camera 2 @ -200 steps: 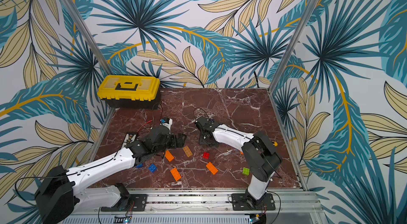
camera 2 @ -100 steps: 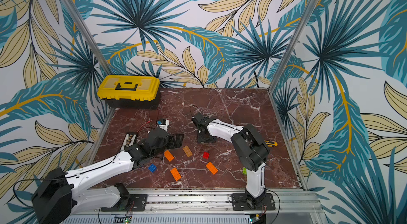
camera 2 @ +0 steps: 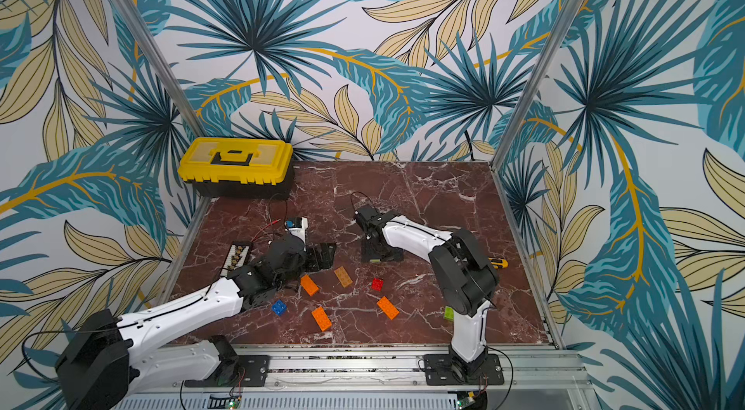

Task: Assemble the number 5 with lego
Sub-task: Move the lego brick at the center of the board, then pick up the lego brick from the center of the board.

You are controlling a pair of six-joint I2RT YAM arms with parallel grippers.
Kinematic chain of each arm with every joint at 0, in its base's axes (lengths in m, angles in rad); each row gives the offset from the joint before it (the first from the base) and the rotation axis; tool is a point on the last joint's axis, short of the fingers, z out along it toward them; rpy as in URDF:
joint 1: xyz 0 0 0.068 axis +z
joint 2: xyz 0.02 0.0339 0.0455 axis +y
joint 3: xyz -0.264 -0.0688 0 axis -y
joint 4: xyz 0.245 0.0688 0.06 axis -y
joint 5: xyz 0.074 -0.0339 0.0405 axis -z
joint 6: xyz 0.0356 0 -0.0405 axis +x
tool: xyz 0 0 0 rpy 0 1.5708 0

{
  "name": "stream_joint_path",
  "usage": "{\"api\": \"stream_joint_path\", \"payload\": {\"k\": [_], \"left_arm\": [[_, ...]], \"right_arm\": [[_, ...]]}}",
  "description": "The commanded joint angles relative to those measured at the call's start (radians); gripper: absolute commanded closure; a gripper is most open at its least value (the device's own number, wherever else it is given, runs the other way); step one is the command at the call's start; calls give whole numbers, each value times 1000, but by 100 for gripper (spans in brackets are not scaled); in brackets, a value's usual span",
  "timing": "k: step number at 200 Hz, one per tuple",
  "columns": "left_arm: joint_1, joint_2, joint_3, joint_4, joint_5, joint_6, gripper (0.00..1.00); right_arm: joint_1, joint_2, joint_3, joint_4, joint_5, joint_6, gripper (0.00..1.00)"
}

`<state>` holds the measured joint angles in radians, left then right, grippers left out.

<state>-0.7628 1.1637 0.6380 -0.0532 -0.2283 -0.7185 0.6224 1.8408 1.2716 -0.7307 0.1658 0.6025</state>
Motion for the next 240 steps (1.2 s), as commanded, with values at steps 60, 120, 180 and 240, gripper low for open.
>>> {"api": "stream_joint_path", "payload": {"k": [60, 120, 180, 240], "left_arm": [[76, -28, -80, 153, 140, -34, 0], [77, 17, -49, 128, 208, -45, 0], [76, 21, -43, 117, 219, -47, 0], [76, 34, -34, 110, 226, -50, 0]], "right_arm": [[83, -277, -304, 127, -165, 325, 30], [121, -249, -348, 165, -159, 425, 33], [126, -200, -291, 124, -111, 413, 44], [127, -170, -290, 123, -124, 401, 57]]}}
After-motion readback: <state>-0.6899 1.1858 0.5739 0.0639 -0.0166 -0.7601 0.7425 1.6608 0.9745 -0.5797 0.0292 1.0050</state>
